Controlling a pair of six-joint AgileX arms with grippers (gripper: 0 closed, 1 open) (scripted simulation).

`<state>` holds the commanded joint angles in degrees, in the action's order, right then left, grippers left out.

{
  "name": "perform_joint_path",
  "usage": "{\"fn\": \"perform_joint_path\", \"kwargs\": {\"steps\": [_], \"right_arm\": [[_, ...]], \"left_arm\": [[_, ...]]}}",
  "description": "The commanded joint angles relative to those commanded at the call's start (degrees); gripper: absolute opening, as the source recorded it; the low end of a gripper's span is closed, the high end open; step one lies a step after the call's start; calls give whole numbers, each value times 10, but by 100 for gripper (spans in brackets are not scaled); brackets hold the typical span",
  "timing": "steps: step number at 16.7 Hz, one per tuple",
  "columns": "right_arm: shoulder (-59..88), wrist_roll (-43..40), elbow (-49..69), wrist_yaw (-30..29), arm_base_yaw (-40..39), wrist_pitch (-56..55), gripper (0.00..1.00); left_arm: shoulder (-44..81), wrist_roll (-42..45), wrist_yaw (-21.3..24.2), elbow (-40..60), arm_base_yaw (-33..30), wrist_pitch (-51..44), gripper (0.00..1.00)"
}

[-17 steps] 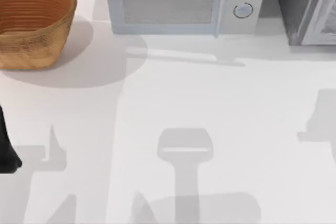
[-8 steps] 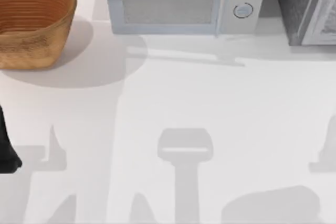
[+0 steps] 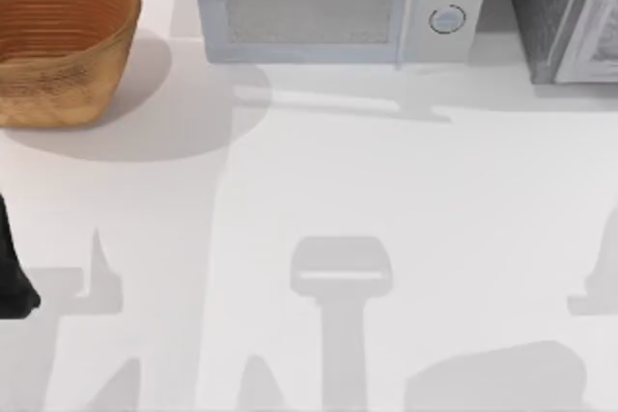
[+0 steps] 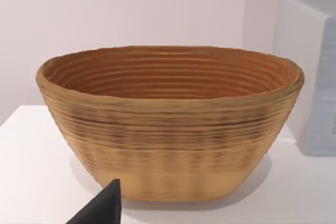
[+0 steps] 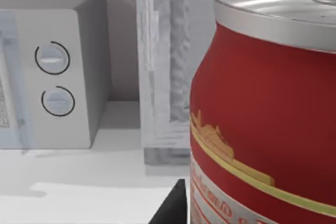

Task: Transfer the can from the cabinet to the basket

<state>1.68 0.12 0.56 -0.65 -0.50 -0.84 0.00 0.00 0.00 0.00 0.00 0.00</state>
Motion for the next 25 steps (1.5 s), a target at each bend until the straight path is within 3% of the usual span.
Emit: {"fn": "perform_joint_path", "kwargs": {"steps": [8,25], "right_arm": [[235,2,134,-91,-73,-148,0],[1164,9,567,-390,-374,-623,0]], "left_arm": [[0,0,0,0,0,0,100],[0,0,0,0,0,0,100]]}}
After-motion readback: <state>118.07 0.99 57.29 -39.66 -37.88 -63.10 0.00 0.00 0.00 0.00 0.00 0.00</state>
